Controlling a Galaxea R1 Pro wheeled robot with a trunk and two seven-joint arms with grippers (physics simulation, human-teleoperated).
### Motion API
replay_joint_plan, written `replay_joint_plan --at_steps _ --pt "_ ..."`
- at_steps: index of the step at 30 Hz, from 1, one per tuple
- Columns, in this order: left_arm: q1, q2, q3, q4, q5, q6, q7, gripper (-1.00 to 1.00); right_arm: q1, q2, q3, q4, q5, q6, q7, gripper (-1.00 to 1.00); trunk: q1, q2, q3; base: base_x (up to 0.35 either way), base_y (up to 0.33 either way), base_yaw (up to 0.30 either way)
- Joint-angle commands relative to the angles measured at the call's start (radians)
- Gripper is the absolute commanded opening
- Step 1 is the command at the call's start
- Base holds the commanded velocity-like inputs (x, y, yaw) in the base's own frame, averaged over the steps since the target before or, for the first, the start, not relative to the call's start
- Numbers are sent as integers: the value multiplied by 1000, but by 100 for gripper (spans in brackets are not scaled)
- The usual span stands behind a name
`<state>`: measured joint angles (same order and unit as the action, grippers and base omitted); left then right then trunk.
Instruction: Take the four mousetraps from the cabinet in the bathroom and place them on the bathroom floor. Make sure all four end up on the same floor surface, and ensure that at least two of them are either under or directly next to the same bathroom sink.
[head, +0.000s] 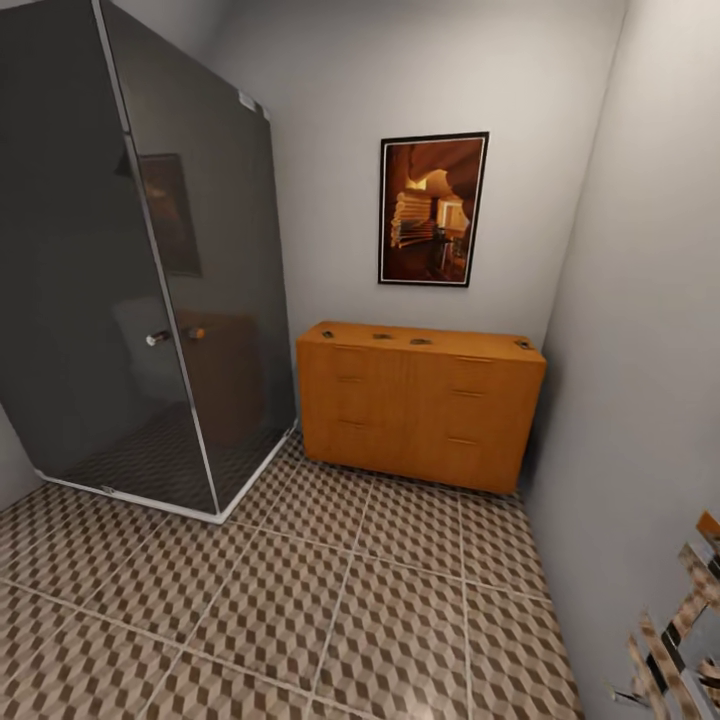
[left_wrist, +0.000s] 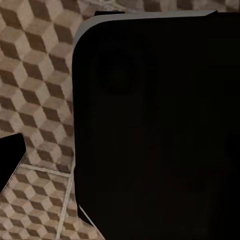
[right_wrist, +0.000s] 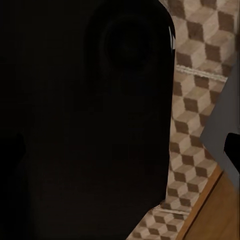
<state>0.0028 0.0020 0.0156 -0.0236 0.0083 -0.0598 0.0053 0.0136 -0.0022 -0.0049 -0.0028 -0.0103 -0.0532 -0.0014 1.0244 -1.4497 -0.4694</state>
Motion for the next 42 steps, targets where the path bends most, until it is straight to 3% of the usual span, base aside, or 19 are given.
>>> replay_joint_plan --at_steps 1,12,34,42 --pt "0 0 1 -1 1 -2 1 100 0 0 0 0 0 -3 0 100 1 0 -1 322 0 -1" --pt "0 0 1 -1 1 -2 1 100 0 2 1 0 -1 -4 0 100 1 0 -1 324 0 -43" --pt "0 0 1 -1 1 -2 1 100 0 2 -1 0 -5 -4 0 100 1 0 -1 324 0 -225" --pt "0 1 1 -1 1 -2 1 100 0 1 -2 0 -6 -2 0 100 1 0 -1 324 0 -96"
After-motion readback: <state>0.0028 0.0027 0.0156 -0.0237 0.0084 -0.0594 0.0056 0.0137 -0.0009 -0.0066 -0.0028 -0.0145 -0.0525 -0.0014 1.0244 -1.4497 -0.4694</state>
